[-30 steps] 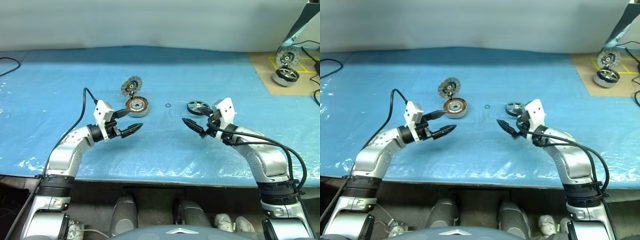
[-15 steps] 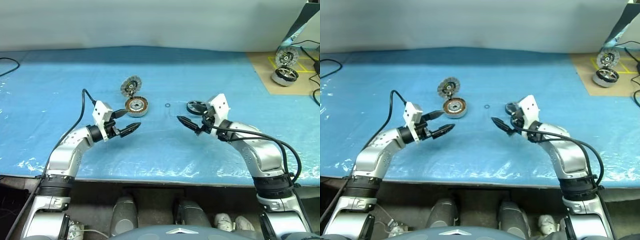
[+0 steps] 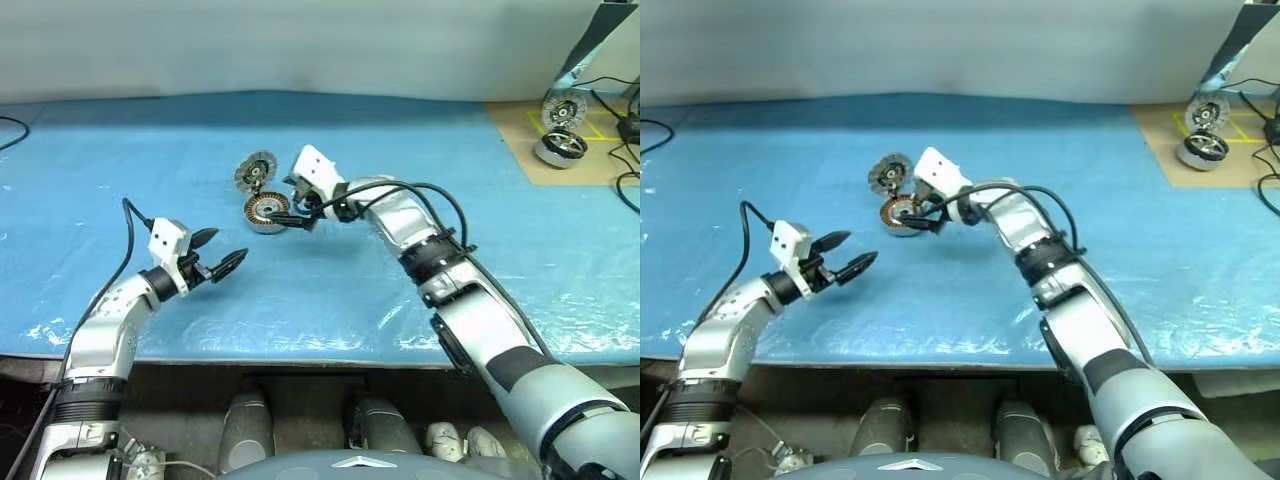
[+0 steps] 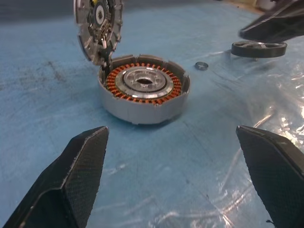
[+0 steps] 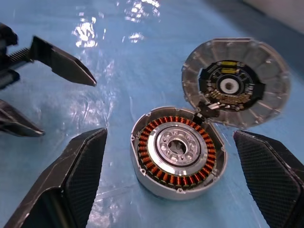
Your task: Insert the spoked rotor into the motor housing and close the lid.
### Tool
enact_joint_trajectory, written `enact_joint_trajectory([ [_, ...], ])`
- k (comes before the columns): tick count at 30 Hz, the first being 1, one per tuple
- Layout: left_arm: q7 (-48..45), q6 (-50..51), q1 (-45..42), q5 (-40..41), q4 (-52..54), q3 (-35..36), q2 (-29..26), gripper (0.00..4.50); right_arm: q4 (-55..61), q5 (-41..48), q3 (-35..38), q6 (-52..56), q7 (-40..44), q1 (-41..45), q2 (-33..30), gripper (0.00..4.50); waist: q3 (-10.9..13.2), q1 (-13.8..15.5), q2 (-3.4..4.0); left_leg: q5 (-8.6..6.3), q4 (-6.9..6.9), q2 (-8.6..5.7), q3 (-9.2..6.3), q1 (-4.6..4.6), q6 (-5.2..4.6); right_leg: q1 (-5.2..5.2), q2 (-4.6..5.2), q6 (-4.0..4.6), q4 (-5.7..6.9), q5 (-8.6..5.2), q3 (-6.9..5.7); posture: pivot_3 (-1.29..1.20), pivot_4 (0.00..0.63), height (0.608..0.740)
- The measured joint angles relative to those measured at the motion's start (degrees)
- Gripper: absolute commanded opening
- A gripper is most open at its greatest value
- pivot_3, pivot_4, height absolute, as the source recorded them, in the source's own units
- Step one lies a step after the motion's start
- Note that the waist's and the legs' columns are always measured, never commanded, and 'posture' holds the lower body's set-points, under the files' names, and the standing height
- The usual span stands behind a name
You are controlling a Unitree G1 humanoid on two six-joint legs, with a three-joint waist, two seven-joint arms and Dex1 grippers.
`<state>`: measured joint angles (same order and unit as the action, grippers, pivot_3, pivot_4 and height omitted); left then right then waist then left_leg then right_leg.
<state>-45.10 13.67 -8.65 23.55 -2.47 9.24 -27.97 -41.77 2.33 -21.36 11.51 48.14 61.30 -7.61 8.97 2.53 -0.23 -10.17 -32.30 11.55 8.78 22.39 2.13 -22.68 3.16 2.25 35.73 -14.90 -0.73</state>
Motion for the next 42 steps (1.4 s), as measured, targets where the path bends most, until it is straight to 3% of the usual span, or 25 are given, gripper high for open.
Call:
enact_joint_trajectory([
  [6,2.9,0.6,4.3,0.6,5.7,0.7,1.0,4.50,-20.7,-6.7,-2.0,-12.3,2.3,8.8,7.6,4.47,0.0,-0.1,-0.01,0.10,-0.26,0.23,-0.15,0.53,-0.19,-0.31,-0.03,0.18,0.16,-0.08,-0.41,0.00,0.150,0.740],
  [12,4.9,1.5,7.0,0.7,9.3,0.5,2.2,4.50,-31.8,-13.2,-2.0,-16.6,-2.5,13.6,10.3,4.47,0.0,0.0,0.03,0.00,-0.46,0.28,-0.21,0.61,-0.03,-0.31,-0.02,0.24,0.27,-0.08,-0.51,0.00,0.150,0.740],
  [31,6.7,2.5,6.7,0.6,11.8,-1.0,3.4,4.50,-35.7,-20.9,0.2,-14.0,-12.1,11.3,14.1,4.47,0.1,-0.1,0.19,-0.01,-0.74,0.32,-0.18,0.53,-0.02,-0.49,-0.01,0.47,0.96,-0.21,-0.44,0.00,0.150,0.740],
  [37,6.7,3.4,6.6,0.6,11.8,-2.6,3.7,4.50,-34.5,-20.7,2.6,-11.1,-12.8,11.2,13.6,2.56,0.1,0.1,0.20,-0.01,-0.74,0.30,-0.18,0.47,-0.01,-0.42,0.01,0.46,0.96,-0.22,-0.43,0.00,0.150,0.740],
  [42,6.8,4.3,5.2,0.6,11.8,-3.0,3.7,4.50,-33.6,-22.8,1.4,-10.3,-13.7,10.7,13.0,2.56,0.1,0.1,0.26,-0.02,-0.74,0.30,-0.17,0.28,-0.01,-0.26,0.01,0.46,0.97,-0.22,-0.42,0.00,0.150,0.740],
])
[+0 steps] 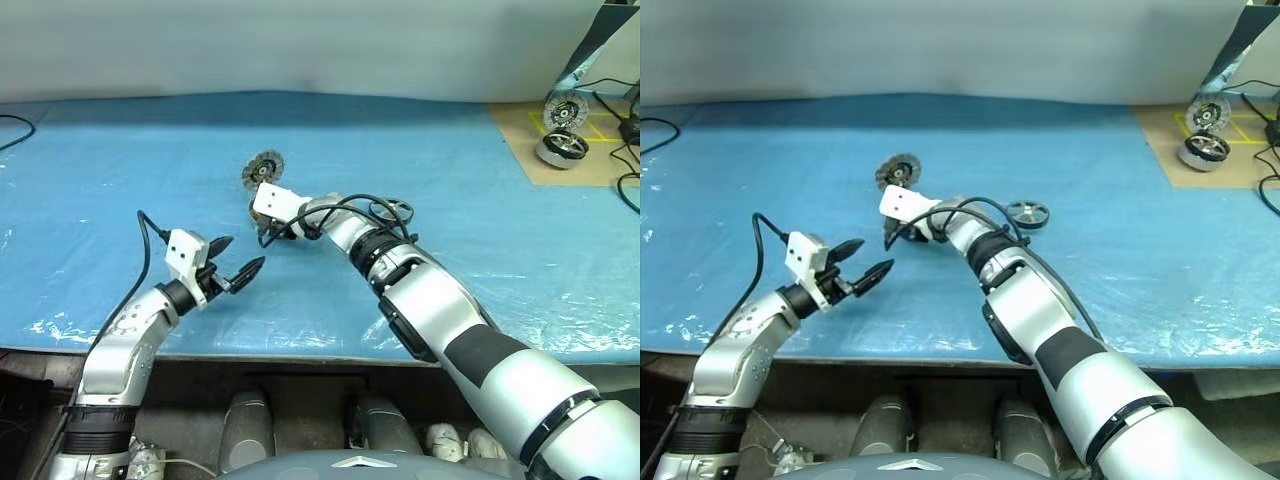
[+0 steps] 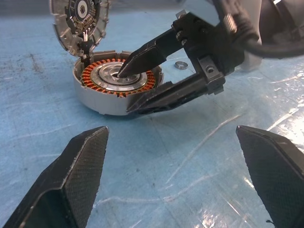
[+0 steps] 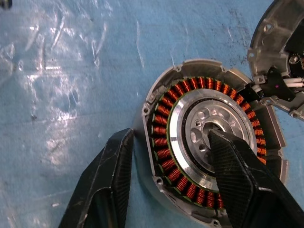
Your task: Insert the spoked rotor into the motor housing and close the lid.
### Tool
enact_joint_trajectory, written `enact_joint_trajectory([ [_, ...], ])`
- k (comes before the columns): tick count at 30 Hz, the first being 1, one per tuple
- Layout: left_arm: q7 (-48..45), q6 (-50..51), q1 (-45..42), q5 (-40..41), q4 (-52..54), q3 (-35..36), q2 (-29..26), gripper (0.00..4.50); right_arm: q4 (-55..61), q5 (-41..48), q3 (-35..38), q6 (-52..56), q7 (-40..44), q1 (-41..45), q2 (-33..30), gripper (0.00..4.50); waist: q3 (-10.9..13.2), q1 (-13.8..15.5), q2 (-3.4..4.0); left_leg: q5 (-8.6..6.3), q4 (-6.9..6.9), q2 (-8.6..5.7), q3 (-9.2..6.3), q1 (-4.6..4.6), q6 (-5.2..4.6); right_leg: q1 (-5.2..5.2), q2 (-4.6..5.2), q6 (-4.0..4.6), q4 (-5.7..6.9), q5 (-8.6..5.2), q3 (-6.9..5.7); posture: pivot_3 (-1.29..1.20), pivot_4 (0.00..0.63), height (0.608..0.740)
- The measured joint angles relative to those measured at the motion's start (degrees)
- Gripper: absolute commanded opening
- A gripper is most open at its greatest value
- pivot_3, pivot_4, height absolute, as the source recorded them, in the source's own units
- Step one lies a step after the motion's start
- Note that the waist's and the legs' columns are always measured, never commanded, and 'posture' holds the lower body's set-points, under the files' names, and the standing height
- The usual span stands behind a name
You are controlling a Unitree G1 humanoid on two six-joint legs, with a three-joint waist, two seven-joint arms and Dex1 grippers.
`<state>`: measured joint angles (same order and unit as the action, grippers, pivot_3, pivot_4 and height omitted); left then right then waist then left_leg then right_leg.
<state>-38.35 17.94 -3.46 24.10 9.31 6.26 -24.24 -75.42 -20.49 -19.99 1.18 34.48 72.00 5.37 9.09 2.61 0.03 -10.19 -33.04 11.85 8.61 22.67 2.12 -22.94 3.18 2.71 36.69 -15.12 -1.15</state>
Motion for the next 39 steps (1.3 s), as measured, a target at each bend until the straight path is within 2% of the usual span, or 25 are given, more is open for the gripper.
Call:
enact_joint_trajectory([
  [6,-0.1,0.3,-0.6,0.0,0.0,-0.5,0.0,4.50,2.1,-0.2,-0.9,1.1,3.8,0.0,-1.3,2.56,0.0,0.1,0.05,0.00,0.00,-0.02,0.01,-0.02,0.00,0.03,0.02,0.00,-0.01,0.00,0.03,0.00,0.150,0.740],
  [12,-0.3,1.0,-1.0,0.0,0.0,-1.7,0.4,4.50,11.1,0.3,-1.1,6.2,14.7,-2.7,-7.5,2.56,0.0,0.6,0.04,0.00,0.01,-0.03,0.02,0.00,0.00,0.05,0.03,-0.01,-0.04,0.00,0.02,0.00,0.150,0.740],
  [14,-0.3,1.4,-1.1,0.0,0.0,-2.1,0.7,4.50,18.9,0.6,-1.2,10.0,18.8,-6.3,-10.7,2.56,0.0,1.0,0.04,0.00,0.01,-0.03,0.02,-0.02,-0.01,0.08,0.02,-0.02,-0.04,0.00,0.03,0.00,0.150,0.740],
  [17,-0.4,2.0,-1.8,0.0,-0.1,-2.5,0.8,4.50,36.7,1.0,-2.2,17.7,25.1,-14.8,-15.9,2.56,0.0,1.7,0.01,0.01,0.01,-0.03,0.00,-0.10,-0.01,0.18,0.01,-0.24,-0.08,0.12,0.02,0.00,0.150,0.740],
  [21,-1.4,2.5,-3.6,0.1,-0.6,-3.2,0.7,4.50,63.2,2.3,-4.3,33.8,32.8,-26.4,-22.9,2.56,0.0,1.8,-0.03,0.00,0.23,-0.08,0.00,-0.57,0.00,0.55,0.00,-0.30,-0.25,0.12,0.09,0.00,0.150,0.740],
  [24,-2.3,2.6,-4.4,0.0,-1.5,-3.6,0.6,4.50,71.3,3.1,-6.1,41.9,34.6,-28.9,-24.4,2.56,0.0,1.3,-0.04,-0.01,0.53,-0.08,-0.01,-1.05,0.01,0.72,-0.06,-0.09,-0.32,-0.03,0.34,0.00,0.150,0.740],
  [30,-3.9,2.6,-5.3,0.0,-2.7,-4.0,0.5,4.50,77.2,7.3,-7.6,50.2,35.9,-30.0,-26.4,2.56,0.0,1.3,-0.03,0.00,0.73,-0.10,0.05,-1.22,0.01,0.67,-0.08,-0.10,-0.54,-0.05,0.69,0.00,0.150,0.740],
  [39,-5.1,4.0,-5.2,0.1,-2.8,-4.0,-0.5,4.50,77.0,13.2,-6.4,56.5,31.8,-29.3,-23.3,2.56,0.0,0.2,-0.04,-0.01,1.04,-0.07,0.08,-1.20,0.06,0.70,-0.21,-0.30,-0.94,0.08,0.67,0.00,0.150,0.740],
])
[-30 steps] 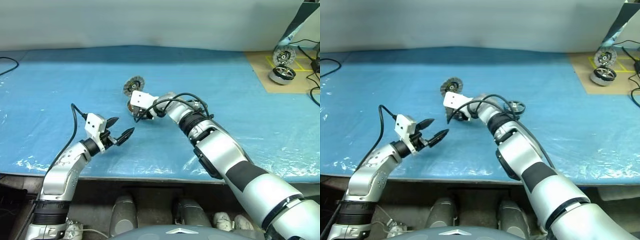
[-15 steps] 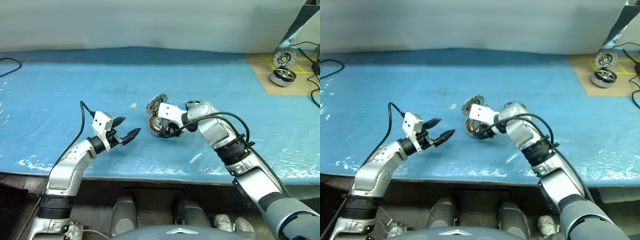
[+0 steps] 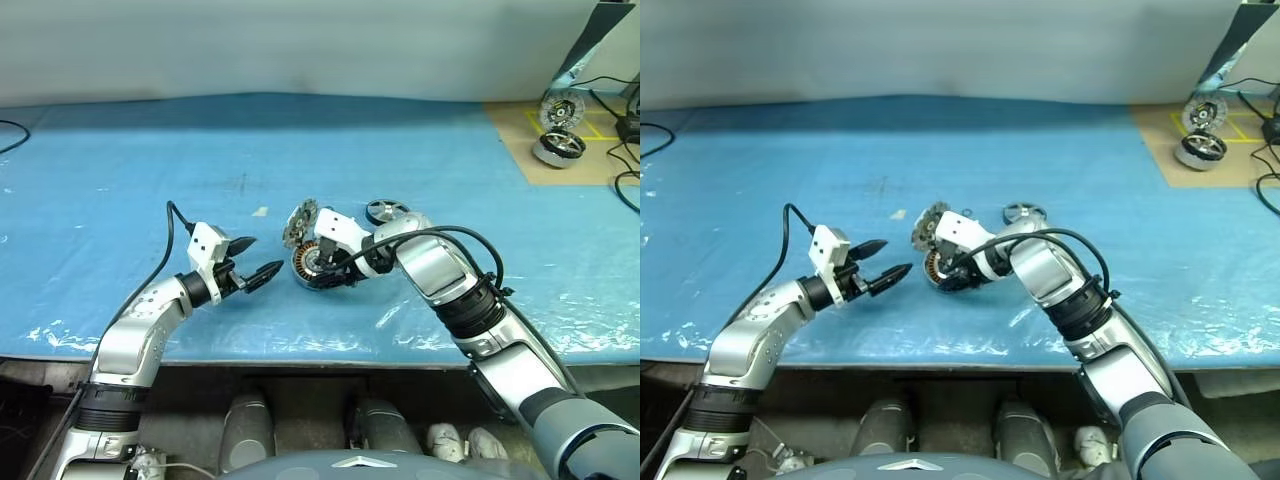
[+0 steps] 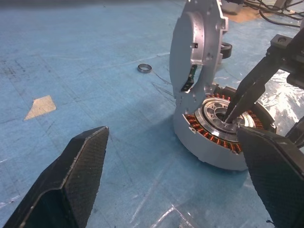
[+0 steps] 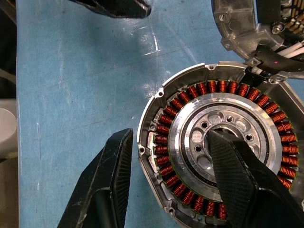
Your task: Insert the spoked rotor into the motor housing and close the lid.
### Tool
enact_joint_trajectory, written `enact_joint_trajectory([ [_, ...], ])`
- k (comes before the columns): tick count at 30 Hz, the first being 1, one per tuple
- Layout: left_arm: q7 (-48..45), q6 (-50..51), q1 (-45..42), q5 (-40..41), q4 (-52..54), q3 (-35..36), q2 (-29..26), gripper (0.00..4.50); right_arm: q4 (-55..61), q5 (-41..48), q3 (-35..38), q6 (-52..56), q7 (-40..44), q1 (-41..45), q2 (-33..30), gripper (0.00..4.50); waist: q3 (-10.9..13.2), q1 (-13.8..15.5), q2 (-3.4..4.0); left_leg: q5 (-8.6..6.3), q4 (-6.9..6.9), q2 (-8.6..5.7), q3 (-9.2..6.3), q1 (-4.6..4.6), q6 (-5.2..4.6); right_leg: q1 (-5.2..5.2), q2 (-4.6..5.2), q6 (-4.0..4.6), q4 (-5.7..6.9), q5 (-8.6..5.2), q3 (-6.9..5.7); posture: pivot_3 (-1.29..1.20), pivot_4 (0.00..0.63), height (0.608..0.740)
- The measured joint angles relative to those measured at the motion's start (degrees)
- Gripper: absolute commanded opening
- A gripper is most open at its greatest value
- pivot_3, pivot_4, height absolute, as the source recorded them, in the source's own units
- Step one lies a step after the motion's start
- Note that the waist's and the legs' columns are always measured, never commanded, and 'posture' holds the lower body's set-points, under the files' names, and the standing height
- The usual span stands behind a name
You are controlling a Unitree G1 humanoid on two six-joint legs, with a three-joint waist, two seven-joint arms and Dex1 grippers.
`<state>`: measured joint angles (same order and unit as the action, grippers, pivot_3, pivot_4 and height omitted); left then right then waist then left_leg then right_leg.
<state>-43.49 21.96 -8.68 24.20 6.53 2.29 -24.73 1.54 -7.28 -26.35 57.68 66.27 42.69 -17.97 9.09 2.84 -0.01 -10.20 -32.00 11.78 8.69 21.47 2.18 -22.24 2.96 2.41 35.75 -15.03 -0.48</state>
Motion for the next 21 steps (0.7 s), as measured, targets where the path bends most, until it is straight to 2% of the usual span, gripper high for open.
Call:
enact_joint_trajectory([
  [7,-0.3,0.0,-0.2,0.0,0.0,0.0,-0.2,4.50,-3.5,3.6,0.3,2.5,-4.9,2.3,3.0,2.56,0.0,-0.4,0.01,0.00,0.00,0.00,0.00,0.00,0.01,0.00,0.01,0.17,-0.01,-0.10,0.01,0.00,0.150,0.740],
  [11,-0.3,0.0,-0.5,-0.1,-0.1,0.0,-0.2,4.50,-9.4,5.2,0.6,3.6,-8.7,6.1,6.4,2.56,0.0,-0.5,0.03,0.00,-0.01,0.00,0.00,0.03,0.01,-0.03,0.01,0.17,0.00,-0.10,0.02,0.00,0.150,0.740],
  [14,-0.3,0.0,-0.6,-0.1,-0.2,-0.1,-0.1,4.50,-13.5,6.6,2.4,5.9,-11.7,8.6,8.8,2.56,0.0,-0.4,0.03,0.00,-0.01,0.00,0.01,0.09,0.02,-0.06,0.02,0.14,-0.03,-0.08,0.01,0.00,0.150,0.740],
  [21,-0.4,-0.3,-0.6,-0.2,-0.8,-0.1,-0.1,4.50,-16.7,10.8,5.8,10.8,-14.7,11.1,10.3,2.56,0.1,-0.1,0.05,0.00,0.00,-0.01,0.01,0.19,0.03,-0.08,0.04,-0.04,-0.03,0.03,-0.09,0.00,0.150,0.740],
])
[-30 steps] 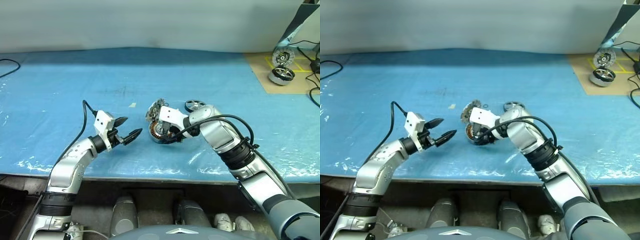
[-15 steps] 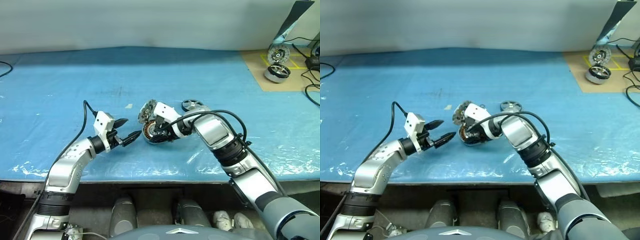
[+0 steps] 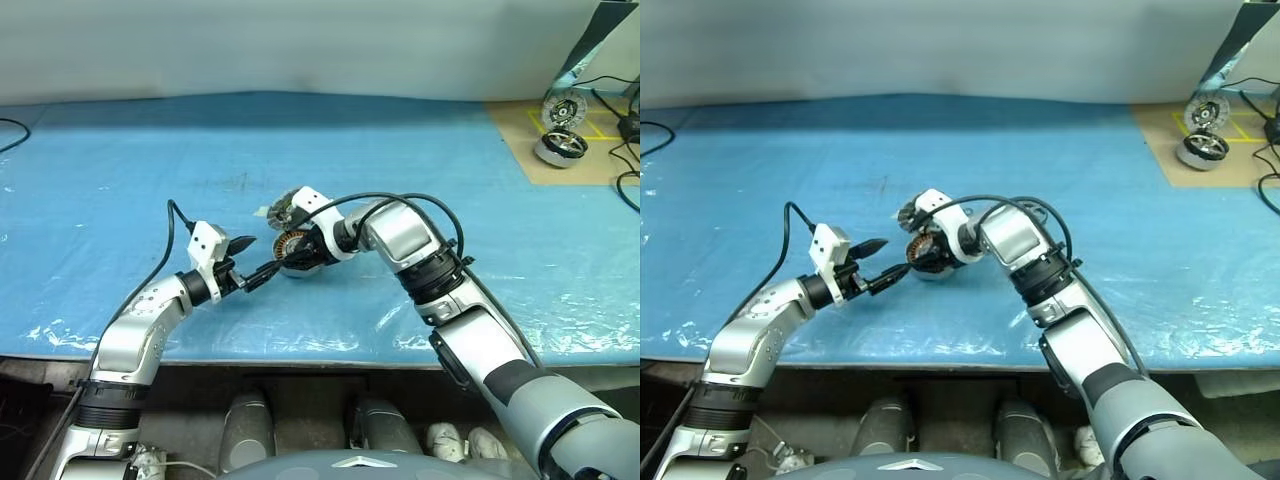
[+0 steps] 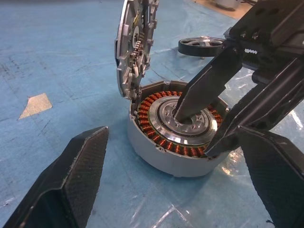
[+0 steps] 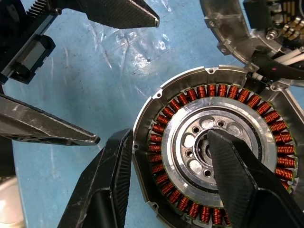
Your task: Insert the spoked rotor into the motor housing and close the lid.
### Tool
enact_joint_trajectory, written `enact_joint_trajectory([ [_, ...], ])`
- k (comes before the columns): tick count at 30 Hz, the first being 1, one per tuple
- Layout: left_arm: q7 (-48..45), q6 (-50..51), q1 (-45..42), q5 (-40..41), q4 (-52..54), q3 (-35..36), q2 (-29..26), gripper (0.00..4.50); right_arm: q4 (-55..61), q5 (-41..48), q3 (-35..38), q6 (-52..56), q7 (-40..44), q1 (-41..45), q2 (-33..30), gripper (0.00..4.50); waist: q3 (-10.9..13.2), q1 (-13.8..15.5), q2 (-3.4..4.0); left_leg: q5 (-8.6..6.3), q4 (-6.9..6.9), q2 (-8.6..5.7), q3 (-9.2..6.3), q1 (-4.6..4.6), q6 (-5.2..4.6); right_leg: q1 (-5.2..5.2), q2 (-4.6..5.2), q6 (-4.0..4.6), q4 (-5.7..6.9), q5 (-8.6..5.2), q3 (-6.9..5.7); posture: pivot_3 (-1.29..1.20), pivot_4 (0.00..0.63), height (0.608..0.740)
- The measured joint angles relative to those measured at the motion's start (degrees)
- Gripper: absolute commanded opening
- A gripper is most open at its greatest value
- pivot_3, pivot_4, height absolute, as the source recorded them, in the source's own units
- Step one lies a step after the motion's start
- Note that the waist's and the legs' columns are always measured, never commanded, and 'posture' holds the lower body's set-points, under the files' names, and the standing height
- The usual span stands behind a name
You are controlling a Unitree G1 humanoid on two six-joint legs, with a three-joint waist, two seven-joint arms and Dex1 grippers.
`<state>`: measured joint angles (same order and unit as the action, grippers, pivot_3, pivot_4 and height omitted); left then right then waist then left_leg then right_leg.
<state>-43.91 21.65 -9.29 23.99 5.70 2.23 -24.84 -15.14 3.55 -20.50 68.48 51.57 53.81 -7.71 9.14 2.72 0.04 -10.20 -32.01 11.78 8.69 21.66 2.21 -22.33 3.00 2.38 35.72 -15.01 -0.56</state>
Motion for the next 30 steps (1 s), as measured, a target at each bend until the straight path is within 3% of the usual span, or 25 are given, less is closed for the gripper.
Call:
enact_joint_trajectory([
  [12,-1.9,-1.0,-2.7,1.9,0.0,1.3,0.0,4.50,0.6,9.7,11.6,10.3,-3.6,2.6,0.1,2.56,0.0,0.4,0.00,-0.01,-0.01,0.00,0.01,0.17,0.05,-0.09,0.00,-0.04,0.00,0.02,-0.11,0.00,0.150,0.740],
  [16,-2.1,0.4,-1.5,1.7,0.4,0.5,-0.4,4.50,7.9,14.0,15.7,2.5,-1.7,-1.3,-4.6,2.56,0.1,1.2,-0.02,-0.04,-0.01,-0.02,0.04,0.17,0.10,-0.06,0.01,-0.09,-0.04,0.05,-0.13,0.00,0.150,0.740],
  [23,-1.9,1.6,-2.4,2.6,0.4,1.4,-0.6,4.50,8.6,13.3,19.0,-12.0,-6.1,-6.6,-7.9,2.56,0.1,1.3,-0.01,-0.04,-0.13,-0.03,0.10,0.18,0.09,-0.04,0.00,-0.08,0.03,0.05,-0.17,0.00,0.150,0.740],
  [30,-6.0,2.1,-2.1,5.9,2.1,1.8,-2.1,4.50,-4.2,6.7,18.3,-26.8,-17.2,-7.5,-4.8,2.56,0.1,1.0,-0.01,-0.04,-0.11,-0.07,0.27,0.23,0.09,-0.10,-0.01,-0.06,0.02,0.04,-0.15,0.00,0.150,0.740],
])
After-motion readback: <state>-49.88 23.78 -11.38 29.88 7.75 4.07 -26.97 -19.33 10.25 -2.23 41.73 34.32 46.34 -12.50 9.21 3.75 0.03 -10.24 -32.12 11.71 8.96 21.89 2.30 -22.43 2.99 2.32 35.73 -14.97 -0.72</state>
